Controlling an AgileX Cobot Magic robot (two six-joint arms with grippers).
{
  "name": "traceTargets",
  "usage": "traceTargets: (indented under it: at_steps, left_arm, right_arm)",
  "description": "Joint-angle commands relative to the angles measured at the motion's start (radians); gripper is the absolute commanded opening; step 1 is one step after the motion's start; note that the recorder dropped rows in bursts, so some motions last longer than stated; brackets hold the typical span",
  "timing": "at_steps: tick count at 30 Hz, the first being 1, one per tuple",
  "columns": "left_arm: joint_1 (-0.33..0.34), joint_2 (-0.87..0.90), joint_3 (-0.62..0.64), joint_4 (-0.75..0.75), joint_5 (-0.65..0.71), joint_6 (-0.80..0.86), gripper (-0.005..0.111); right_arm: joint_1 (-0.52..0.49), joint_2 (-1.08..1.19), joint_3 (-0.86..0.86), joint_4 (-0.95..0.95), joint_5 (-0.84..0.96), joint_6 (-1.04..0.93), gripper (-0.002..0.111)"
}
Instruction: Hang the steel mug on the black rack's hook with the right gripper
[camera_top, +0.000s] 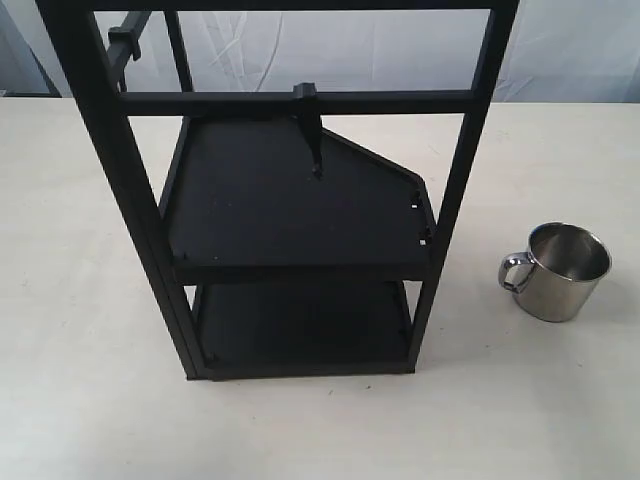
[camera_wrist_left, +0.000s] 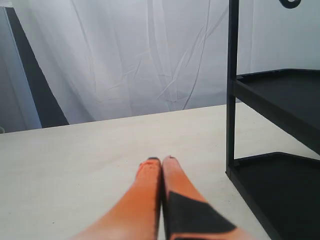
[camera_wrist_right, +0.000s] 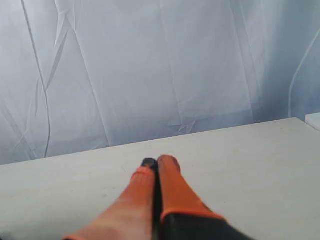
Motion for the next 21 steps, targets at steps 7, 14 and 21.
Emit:
traceTargets:
  at_steps: [7,14,21]
  left_arm:
    - [-0.005,-0.005,0.0,0.002,-0.005,-0.002,0.002]
    - [-0.005,-0.005,0.0,0.002,-0.005,-0.002,0.002]
    - [-0.005,-0.005,0.0,0.002,-0.005,-0.002,0.002]
  right_arm:
    - [0.002,-0.007,0.004,0.441,-0.132,0.168,0.0]
    - [0.002,-0.007,-0.022,0.91,-0.07,0.256,0.0]
    - [0.002,0.189,-0.248,0.463,-0.098,-0.273,0.0]
